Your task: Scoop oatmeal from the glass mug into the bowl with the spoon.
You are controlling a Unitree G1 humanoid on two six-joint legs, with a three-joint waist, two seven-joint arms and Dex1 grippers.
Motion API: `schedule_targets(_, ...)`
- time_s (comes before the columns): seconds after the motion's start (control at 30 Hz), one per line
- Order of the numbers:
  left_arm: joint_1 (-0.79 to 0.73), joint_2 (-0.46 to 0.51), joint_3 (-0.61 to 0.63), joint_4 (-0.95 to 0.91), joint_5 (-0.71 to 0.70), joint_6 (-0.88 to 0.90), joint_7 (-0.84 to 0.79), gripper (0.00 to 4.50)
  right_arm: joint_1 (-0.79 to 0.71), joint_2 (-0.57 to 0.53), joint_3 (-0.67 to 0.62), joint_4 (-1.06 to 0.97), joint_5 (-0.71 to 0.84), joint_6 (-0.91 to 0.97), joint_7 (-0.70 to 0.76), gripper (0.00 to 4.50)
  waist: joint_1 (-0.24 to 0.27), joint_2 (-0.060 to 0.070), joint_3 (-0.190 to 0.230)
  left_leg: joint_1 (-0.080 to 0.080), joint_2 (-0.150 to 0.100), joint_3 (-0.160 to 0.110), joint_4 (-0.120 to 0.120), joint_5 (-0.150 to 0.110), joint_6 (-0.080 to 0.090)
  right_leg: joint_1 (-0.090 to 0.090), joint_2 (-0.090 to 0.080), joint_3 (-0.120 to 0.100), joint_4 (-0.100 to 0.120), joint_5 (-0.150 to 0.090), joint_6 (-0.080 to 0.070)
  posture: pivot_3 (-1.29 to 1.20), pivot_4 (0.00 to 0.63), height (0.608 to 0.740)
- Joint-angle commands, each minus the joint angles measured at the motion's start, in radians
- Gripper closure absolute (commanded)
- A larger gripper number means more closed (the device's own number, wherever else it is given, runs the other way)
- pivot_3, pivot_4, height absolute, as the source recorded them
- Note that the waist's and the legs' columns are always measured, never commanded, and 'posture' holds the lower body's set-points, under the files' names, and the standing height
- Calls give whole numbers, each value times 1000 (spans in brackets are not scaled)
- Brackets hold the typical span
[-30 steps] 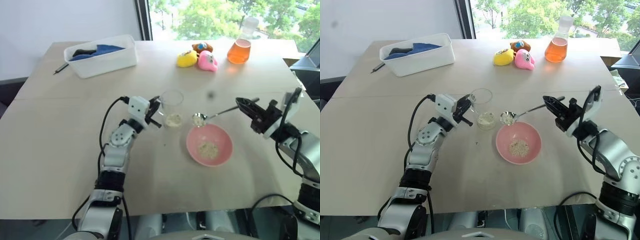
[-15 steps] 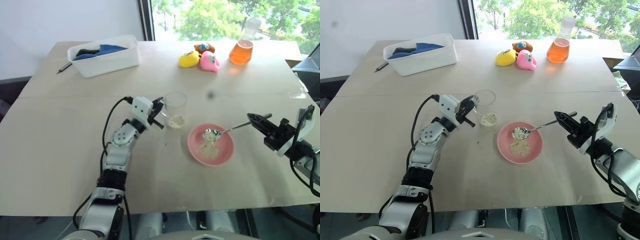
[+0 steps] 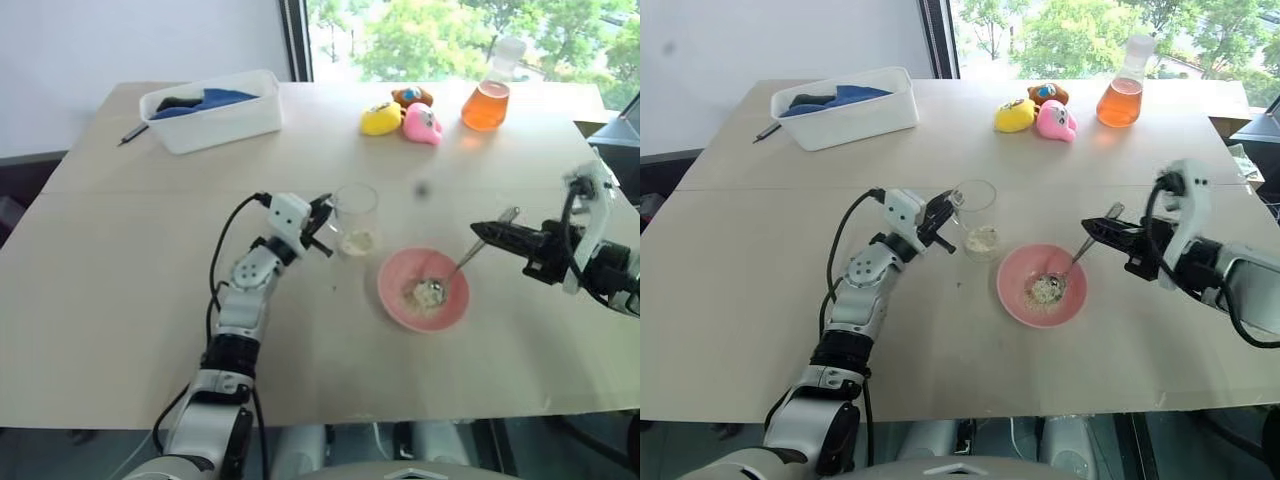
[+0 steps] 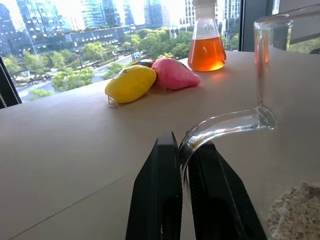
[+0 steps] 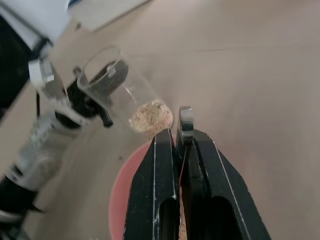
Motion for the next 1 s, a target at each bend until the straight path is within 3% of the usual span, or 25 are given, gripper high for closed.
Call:
schedule_targets(0.03,-9,-6,-5,-6,-8,-20,-5,4437,-83,-78,61,-81,-147,38,102,4500,0,0,0,0,0,0,0,0,0,0,0,0,0,0,0,0,150,740)
schedule_targets(0.23,-9,-7,-5,-5,-6,-21,-5,4437,-202,-137,171,-129,-401,48,259,4500,0,0,0,-2,0,-2,3,0,0,1,0,-2,0,0,0,0,150,740)
schedule_targets(0.5,-6,-6,-3,-5,-5,-23,-1,4437,-245,-98,168,-115,-405,55,284,4500,0,0,0,-2,0,-4,6,0,1,1,0,-3,1,0,0,0,150,740)
schedule_targets(0.57,-5,-6,-2,-5,-5,-24,-1,4437,-199,-77,130,-74,-348,45,254,4500,0,-1,0,-2,0,-4,6,0,1,1,0,-3,1,0,0,0,150,740)
schedule_targets(0.8,-2,-4,-1,7,-2,-30,0,4437,-5,52,-19,115,72,-108,44,4500,0,-3,1,-2,0,-5,8,0,1,4,0,-5,2,0,0,0,150,740)
schedule_targets(1.0,4,0,-1,9,-1,-32,-2,4437,30,266,-124,200,129,-179,-42,4500,-2,-3,1,-2,0,-5,8,-1,1,4,0,-5,2,0,0,0,150,740)
